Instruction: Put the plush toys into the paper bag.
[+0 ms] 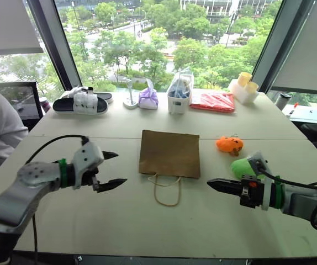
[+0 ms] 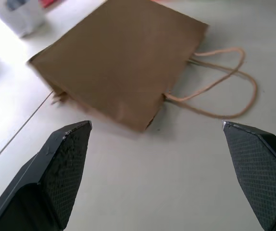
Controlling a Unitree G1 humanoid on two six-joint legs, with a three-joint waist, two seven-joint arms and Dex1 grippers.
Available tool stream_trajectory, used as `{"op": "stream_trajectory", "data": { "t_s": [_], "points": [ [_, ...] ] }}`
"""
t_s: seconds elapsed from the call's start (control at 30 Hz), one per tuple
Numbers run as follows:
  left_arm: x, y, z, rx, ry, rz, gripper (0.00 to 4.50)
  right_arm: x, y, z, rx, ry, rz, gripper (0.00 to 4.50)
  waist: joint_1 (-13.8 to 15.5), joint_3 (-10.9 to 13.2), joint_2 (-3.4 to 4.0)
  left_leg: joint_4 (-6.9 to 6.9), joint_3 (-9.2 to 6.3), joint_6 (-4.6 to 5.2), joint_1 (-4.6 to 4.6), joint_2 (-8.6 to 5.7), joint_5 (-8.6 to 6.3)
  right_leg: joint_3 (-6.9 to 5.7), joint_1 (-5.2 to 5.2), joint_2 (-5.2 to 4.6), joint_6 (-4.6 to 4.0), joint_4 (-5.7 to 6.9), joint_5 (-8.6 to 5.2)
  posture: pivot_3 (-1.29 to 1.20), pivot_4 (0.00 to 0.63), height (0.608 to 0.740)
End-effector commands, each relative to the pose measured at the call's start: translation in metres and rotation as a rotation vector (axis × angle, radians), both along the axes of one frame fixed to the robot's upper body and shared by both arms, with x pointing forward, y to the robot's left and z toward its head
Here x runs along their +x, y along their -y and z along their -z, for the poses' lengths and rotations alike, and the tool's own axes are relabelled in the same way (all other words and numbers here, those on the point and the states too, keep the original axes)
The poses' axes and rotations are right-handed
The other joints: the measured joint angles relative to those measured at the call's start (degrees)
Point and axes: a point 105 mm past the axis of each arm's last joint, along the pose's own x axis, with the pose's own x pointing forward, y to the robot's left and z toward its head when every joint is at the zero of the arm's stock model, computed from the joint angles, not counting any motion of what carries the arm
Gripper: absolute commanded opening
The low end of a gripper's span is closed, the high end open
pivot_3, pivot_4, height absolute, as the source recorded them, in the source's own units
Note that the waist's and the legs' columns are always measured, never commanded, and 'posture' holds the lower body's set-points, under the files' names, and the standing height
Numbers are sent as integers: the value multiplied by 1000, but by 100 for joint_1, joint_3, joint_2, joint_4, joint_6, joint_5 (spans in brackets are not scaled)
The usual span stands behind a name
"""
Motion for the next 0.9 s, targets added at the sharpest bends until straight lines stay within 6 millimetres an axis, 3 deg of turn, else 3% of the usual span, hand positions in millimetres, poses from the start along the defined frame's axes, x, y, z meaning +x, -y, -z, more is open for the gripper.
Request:
{"op": "stream_trajectory", "data": {
  "t_s": [0.03,0.37,0.47,0.6,0.7,0.9],
  "points": [
    [6,25,15,113,77,190,4489,-5,-5,-10,19,63,9,0,-8,0,-1,0,-2,0,-6,0,0,-1,-5,1,2,-2,1,0,150,740],
    [42,85,42,116,129,405,4489,-25,-10,1,55,64,139,0,-12,1,-5,15,-17,2,-24,-9,1,-13,-14,4,34,13,18,0,150,740],
    [43,94,43,94,109,449,3601,-28,-12,3,67,61,162,0,-30,2,-8,15,-16,3,-17,-9,1,-13,-14,6,40,24,21,0,150,740],
    [49,98,41,76,103,443,1570,-30,-16,7,75,53,173,0,-35,2,-8,14,-18,3,0,-5,2,-15,-6,14,41,35,20,0,150,740],
    [59,106,18,-84,-7,368,17,-29,-25,10,87,50,166,0,-27,2,-10,14,-20,3,10,-6,2,-15,6,14,43,35,19,0,150,740],
    [77,119,-23,-292,-217,218,17,-11,-49,6,109,128,197,0,-66,6,-17,19,-35,4,15,-9,2,-20,15,17,50,45,17,0,150,740]
  ]
}}
